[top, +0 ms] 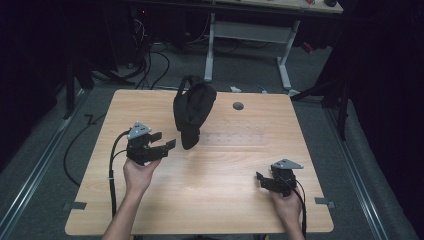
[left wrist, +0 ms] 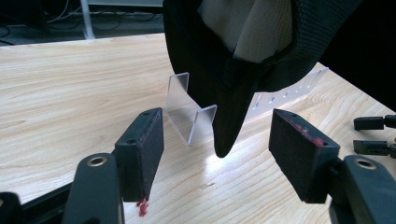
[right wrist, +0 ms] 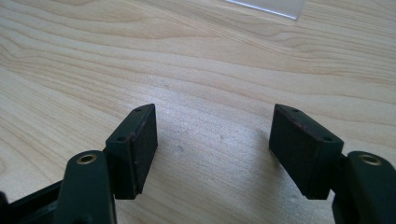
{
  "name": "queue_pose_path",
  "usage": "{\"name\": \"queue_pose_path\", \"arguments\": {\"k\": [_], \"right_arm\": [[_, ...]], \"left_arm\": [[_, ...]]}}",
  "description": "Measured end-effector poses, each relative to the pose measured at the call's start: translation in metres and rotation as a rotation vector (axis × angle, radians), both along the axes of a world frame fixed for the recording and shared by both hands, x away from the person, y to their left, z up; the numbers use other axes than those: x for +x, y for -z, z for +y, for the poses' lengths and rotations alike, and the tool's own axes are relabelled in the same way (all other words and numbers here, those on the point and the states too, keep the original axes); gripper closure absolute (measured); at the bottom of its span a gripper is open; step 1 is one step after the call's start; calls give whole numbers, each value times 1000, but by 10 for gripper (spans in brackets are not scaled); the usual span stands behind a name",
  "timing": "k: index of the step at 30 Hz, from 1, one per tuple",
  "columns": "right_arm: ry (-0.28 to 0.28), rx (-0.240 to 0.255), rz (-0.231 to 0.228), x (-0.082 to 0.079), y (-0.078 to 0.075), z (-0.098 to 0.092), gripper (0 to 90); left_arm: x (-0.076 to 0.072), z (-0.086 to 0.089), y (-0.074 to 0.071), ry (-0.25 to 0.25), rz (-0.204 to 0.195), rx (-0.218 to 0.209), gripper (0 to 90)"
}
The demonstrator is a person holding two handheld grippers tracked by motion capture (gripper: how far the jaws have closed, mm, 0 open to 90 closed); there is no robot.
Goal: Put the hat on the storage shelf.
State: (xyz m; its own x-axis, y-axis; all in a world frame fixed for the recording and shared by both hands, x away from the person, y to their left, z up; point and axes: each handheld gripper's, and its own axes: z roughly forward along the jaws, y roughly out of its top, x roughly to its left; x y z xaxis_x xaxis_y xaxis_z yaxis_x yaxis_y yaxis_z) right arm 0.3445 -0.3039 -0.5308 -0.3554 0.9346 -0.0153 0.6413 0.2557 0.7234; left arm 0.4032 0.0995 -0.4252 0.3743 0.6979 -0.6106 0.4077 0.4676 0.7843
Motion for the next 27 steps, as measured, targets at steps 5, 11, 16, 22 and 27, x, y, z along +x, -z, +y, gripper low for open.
{"name": "queue_pose_path", "arguments": {"k": [5,11,16,22,27], "right_arm": [[0,0,0,0,0,0,326],[2,1,0,0,0,0,326],[1,0,0,0,0,0,326],[2,1,0,0,0,0,326],[2,1,0,0,0,0,326]], "left_arm": [[-3,5,1,-2,4,-8,355],[-7,11,0,-5,6,-15,355],[-12,16,1,-7,8,-27,355],[-18,20,4,-7,20,-37,354],[-22,23,7,-9,23,-46,353]]}}
